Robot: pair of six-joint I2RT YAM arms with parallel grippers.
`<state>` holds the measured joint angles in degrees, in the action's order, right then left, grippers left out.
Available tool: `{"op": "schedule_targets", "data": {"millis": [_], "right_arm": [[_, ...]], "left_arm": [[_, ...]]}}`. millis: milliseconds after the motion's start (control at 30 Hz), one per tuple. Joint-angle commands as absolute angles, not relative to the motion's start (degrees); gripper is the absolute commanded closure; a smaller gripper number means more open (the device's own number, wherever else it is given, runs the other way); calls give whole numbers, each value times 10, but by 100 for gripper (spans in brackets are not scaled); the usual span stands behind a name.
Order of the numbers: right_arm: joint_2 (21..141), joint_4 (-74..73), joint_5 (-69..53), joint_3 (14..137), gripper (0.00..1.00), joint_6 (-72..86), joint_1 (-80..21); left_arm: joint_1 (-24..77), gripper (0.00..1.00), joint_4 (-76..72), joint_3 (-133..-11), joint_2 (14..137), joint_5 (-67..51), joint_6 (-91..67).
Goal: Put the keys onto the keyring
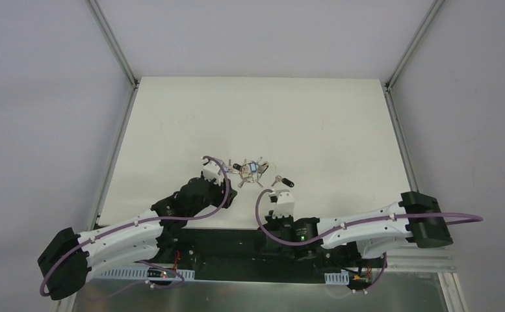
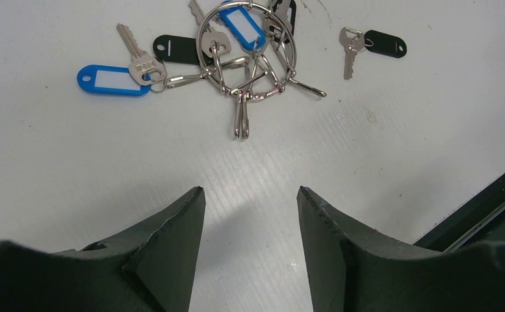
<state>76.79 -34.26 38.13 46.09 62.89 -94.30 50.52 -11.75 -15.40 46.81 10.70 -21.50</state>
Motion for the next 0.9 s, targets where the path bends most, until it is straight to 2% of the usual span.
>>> {"op": "schedule_targets", "data": {"millis": [0, 267, 467, 867], "right_arm": [[752, -399, 453, 508, 100, 623, -960], [731, -415, 489, 522, 100, 575, -914], [698, -345, 423, 485, 100, 486, -798], [741, -355, 267, 494, 100, 365, -621]], "left_arm": [[499, 46, -126, -165, 444, 108, -214], [499, 46, -120, -160, 418, 111, -211], [499, 46, -113, -158, 400, 121, -204], [499, 46, -104, -165, 371, 132, -190]]}}
